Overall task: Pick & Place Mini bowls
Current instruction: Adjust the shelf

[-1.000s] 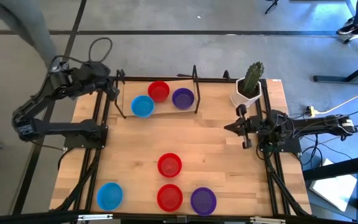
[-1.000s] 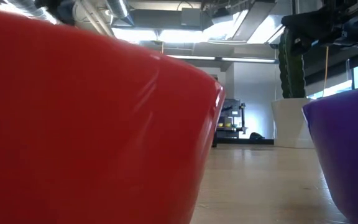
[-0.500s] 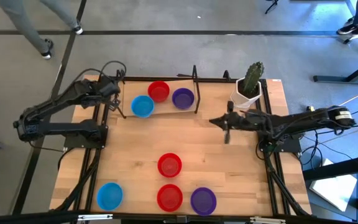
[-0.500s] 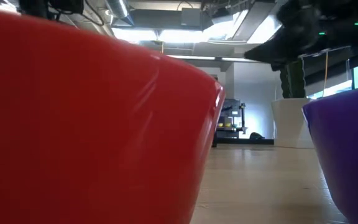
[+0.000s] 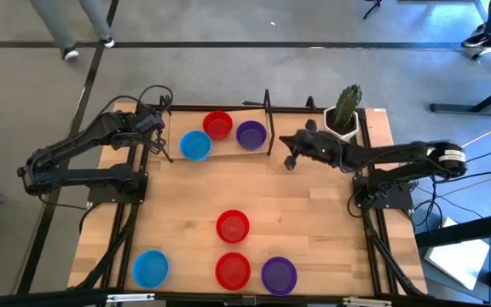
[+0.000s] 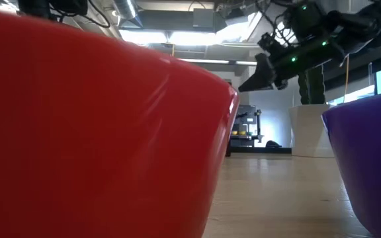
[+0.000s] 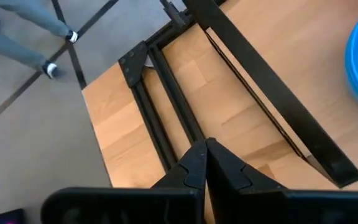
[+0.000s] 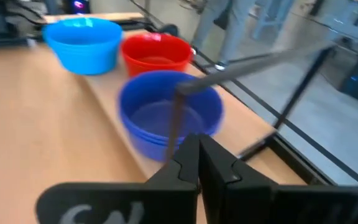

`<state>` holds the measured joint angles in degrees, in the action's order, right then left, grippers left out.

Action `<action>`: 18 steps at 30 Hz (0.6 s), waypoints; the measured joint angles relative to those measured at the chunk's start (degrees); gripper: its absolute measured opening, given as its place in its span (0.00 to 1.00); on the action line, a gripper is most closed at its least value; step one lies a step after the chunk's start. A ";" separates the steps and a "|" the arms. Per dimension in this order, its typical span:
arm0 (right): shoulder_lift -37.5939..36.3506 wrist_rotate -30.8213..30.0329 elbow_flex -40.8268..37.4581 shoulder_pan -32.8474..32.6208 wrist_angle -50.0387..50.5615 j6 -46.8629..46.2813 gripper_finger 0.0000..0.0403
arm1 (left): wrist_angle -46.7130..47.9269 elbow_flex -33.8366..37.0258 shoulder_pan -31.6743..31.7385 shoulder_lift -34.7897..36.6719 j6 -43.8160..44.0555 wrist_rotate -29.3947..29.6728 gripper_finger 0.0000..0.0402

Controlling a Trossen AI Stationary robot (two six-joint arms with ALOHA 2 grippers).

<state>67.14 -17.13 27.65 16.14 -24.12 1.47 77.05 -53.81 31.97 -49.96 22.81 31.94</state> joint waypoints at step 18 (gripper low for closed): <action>1.39 6.86 0.16 7.78 -1.75 -0.07 0.01 | -12.98 5.91 4.95 -2.36 -8.55 -5.93 0.00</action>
<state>68.53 -10.27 27.81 23.92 -25.87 1.40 64.06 -47.90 36.91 -52.31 14.25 26.01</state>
